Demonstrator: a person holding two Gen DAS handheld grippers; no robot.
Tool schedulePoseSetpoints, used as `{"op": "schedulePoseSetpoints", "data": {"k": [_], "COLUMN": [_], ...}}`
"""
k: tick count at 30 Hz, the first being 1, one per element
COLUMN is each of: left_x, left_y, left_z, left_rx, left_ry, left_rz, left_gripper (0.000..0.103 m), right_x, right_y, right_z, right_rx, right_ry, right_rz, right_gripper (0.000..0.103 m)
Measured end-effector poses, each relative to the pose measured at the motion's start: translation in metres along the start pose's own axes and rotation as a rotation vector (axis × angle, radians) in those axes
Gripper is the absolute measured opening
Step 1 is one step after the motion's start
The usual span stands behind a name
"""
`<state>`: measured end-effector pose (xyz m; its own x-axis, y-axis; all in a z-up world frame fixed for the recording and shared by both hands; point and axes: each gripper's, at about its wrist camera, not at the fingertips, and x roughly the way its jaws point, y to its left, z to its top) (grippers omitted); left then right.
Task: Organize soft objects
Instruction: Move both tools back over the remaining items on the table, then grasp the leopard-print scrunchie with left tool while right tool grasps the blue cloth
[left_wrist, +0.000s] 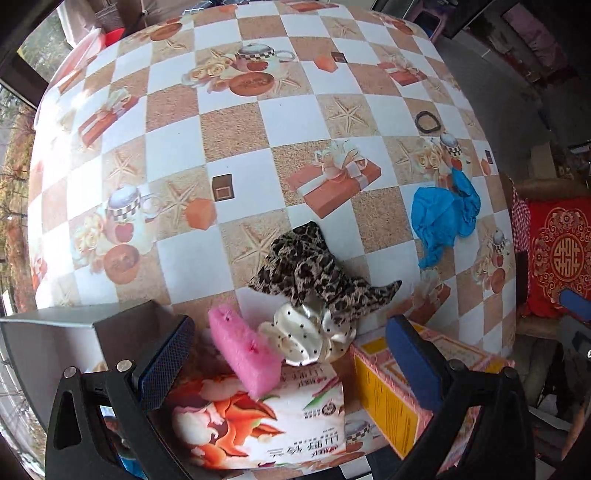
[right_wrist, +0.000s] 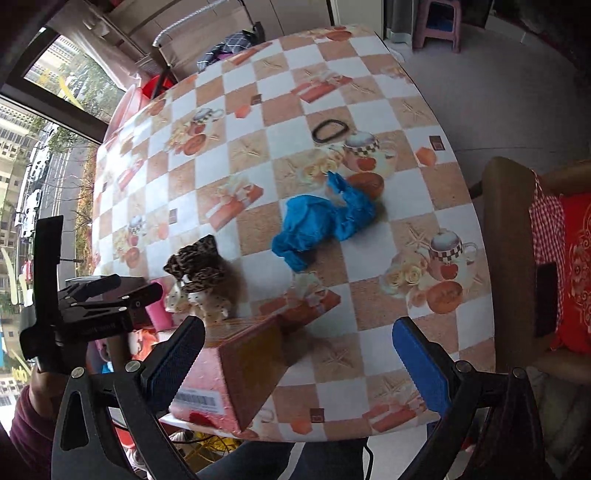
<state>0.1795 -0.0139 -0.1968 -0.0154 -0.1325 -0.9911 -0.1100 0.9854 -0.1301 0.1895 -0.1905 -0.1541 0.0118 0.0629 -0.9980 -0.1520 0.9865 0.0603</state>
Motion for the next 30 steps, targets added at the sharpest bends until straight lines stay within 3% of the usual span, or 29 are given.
{"op": "schedulePoseSetpoints", "data": {"k": [5, 14, 21, 28, 30], "left_x": [0.039, 0.085, 0.108, 0.112, 0.109], "left_y": [-0.012, -0.017, -0.019, -0.029, -0.034], "left_z": [0.025, 0.040, 0.041, 0.044, 0.043], "left_rx": [0.015, 0.011, 0.005, 0.028, 0.040], "left_ry": [0.085, 0.189, 0.240, 0.237, 0.226], "left_rz": [0.050, 0.098, 0.124, 0.116, 0.117], "left_gripper": [0.103, 0.102, 0.100, 0.098, 0.092], "right_x": [0.043, 0.135, 0.167, 0.175, 0.176], "right_y": [-0.015, -0.001, 0.009, 0.010, 0.009], "right_z": [0.032, 0.090, 0.089, 0.089, 0.090], "right_rx": [-0.017, -0.156, -0.256, -0.267, -0.278], "right_ry": [0.030, 0.082, 0.104, 0.138, 0.147], "right_rz": [-0.017, -0.096, -0.179, -0.219, -0.219], "right_gripper": [0.102, 0.102, 0.102, 0.103, 0.103]}}
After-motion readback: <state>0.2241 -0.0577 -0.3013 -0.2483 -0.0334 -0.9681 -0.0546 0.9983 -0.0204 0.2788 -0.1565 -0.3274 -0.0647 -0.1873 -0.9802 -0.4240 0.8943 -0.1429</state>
